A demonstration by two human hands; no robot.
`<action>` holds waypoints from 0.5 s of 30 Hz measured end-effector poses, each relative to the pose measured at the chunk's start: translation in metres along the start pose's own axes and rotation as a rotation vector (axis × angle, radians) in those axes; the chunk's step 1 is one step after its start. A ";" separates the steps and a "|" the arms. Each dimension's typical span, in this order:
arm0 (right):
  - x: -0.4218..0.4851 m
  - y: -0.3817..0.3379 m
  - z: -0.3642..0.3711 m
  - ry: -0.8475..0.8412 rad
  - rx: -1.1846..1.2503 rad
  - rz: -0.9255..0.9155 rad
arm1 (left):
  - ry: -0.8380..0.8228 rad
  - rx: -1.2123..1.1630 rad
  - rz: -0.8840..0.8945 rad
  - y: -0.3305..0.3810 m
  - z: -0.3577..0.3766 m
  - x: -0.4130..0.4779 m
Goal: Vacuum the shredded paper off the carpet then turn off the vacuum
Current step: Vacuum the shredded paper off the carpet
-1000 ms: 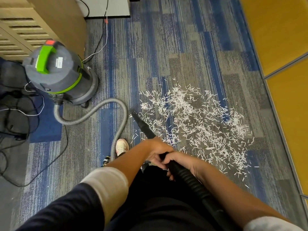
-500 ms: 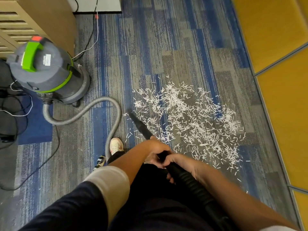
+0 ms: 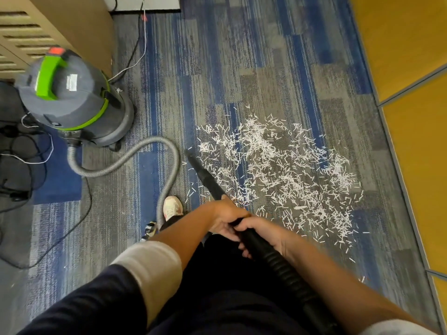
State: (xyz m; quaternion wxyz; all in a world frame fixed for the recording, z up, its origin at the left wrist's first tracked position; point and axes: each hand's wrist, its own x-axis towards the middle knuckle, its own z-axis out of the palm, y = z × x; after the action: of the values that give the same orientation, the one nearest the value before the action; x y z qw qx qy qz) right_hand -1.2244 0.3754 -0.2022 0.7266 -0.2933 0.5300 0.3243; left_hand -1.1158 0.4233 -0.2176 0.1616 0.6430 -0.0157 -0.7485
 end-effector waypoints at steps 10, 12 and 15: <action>0.005 0.014 0.001 -0.003 -0.008 0.066 | -0.032 0.023 -0.041 -0.014 0.009 0.003; 0.005 0.017 0.001 -0.009 -0.003 0.077 | -0.033 0.023 -0.045 -0.014 0.010 0.002; 0.005 0.019 0.001 -0.024 -0.009 0.078 | -0.031 0.016 -0.070 -0.015 0.012 0.001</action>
State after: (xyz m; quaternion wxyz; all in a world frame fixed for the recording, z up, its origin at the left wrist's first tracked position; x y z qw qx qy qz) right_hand -1.2379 0.3886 -0.2083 0.7183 -0.2720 0.5309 0.3581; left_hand -1.1303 0.4348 -0.2198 0.1298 0.6327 -0.0014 -0.7634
